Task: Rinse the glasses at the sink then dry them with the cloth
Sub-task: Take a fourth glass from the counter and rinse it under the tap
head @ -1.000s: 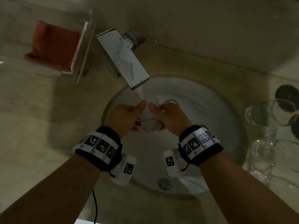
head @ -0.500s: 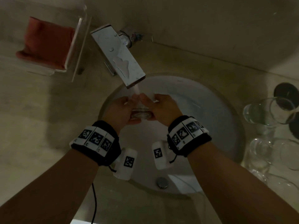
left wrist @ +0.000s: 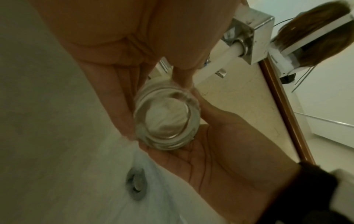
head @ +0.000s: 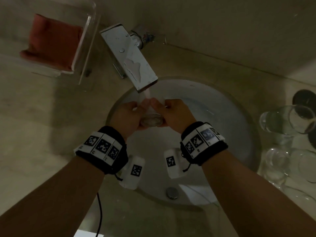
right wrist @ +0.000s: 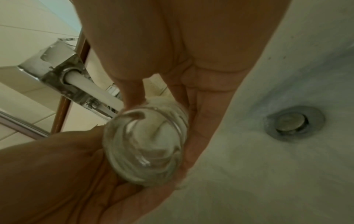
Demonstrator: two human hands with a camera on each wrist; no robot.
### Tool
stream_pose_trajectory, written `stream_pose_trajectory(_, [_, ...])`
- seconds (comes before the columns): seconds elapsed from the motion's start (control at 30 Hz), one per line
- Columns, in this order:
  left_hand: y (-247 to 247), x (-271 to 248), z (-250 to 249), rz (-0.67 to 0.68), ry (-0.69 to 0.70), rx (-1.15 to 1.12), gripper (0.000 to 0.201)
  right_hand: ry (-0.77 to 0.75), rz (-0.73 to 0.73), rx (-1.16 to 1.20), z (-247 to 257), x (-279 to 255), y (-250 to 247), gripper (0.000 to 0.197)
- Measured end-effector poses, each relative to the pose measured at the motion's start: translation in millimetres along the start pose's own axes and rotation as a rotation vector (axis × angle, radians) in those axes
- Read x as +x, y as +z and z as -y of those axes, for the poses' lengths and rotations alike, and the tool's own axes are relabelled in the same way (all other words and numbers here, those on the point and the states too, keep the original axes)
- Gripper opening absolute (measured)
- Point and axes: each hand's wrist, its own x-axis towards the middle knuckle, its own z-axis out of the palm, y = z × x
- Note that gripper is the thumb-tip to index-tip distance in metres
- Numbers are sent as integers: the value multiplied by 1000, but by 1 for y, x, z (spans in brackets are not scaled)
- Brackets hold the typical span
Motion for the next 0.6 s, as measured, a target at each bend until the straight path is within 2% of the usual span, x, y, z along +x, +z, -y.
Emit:
stream_pose_trajectory(0.13, [-3, 3, 2, 10, -6, -5, 47, 23, -8, -14, 1, 1, 3, 69])
stream_pose_trajectory(0.23, [-5, 5, 3, -2, -12, 1, 52, 3, 20, 25, 2, -2, 3, 57])
stream_pose_trajectory(0.33, [-7, 3, 4, 9, -12, -57, 44, -30, 46, 28, -1, -1, 2, 55])
stream_pose_trajectory(0.43, [-10, -1, 2, 75, 55, -161, 46, -71, 132, 47, -4, -4, -4, 57])
stream_pose_trajectory(0.5, [-11, -3, 2, 130, 74, -248, 29, -117, 177, 107, -5, -9, -9, 60])
stream_pose_trajectory(0.6, [-8, -6, 1, 132, 130, -218, 38, -159, 190, 178, -5, -11, -13, 65])
